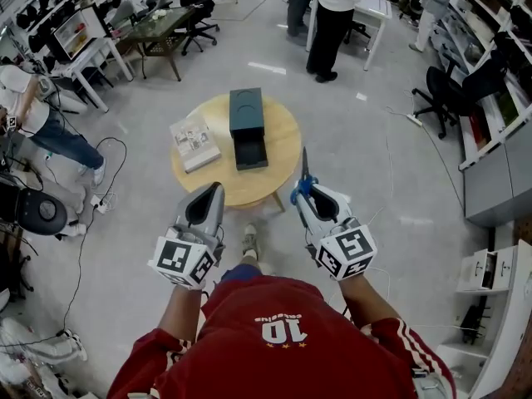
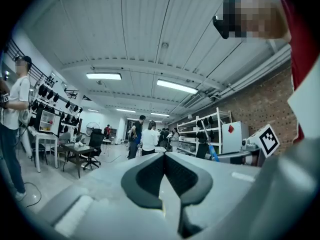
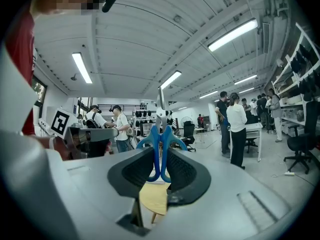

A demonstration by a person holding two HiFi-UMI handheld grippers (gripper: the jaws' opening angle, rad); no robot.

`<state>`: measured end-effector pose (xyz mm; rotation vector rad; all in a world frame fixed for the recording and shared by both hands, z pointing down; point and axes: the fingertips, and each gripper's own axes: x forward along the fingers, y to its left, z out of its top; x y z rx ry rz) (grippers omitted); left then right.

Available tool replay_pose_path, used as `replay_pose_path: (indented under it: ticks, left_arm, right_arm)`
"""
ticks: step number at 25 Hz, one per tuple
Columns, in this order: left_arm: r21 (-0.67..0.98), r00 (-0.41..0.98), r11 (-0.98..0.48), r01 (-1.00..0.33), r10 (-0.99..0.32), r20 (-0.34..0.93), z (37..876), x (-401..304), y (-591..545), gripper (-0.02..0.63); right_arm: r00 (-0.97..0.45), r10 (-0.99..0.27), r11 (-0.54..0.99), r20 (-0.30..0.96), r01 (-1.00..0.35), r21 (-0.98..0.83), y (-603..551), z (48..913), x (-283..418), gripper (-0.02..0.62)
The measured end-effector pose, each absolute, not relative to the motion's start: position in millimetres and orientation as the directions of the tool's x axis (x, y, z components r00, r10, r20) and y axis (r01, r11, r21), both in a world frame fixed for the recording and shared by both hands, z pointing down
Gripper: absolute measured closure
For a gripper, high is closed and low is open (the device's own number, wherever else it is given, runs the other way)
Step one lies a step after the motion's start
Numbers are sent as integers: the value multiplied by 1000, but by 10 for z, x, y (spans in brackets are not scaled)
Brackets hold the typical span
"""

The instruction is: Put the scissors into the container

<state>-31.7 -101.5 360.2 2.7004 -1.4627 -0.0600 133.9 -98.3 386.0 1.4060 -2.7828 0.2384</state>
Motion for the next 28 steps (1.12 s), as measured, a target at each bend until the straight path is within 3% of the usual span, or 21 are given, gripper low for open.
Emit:
replay_pose_path:
  ticks: [28]
  left_arm:
    - [109, 516, -510, -853, -856, 33, 3935, -710, -2404, 604]
  right_arm:
    - [-663, -709, 656, 240, -745, -120, -2335, 4349, 732, 509]
